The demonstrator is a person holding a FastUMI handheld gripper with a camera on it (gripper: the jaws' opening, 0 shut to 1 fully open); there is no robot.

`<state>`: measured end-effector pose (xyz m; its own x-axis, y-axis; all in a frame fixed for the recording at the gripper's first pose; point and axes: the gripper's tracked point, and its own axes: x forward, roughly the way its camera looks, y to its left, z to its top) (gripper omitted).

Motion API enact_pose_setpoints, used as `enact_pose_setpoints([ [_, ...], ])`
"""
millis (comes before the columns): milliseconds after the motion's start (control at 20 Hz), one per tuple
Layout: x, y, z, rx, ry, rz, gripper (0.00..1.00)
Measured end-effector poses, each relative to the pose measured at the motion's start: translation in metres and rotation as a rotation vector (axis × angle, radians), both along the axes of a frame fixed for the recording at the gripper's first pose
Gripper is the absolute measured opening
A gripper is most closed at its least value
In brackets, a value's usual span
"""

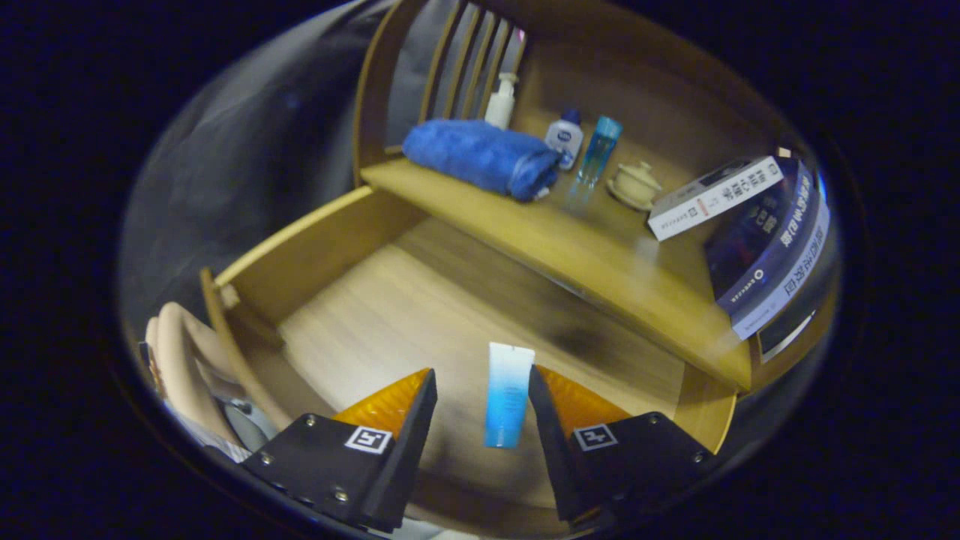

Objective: Pull open the drawer, take out the items inside it, and place them on the countertop above the cabinet.

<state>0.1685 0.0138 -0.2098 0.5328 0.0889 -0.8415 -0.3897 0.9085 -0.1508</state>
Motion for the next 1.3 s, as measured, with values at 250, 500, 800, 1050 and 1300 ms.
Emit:
enact_pose_setpoints([
  [250, -0.013, -0.009, -0.049, -0.037, 0.218, -0.023, 0.70],
  [500, -0.019, -0.019, -0.059, -0.076, 0.299, -0.036, 0.72],
  [800, -0.023, -0.011, -0.067, 0.026, 0.323, -0.087, 0.52],
  [1050, -0.015, -0.006, -0.048, 0.002, 0.211, -0.062, 0.36],
  [1300, -0.015, 0.012, 0.004, 0.165, 0.143, -0.034, 0.35],
])
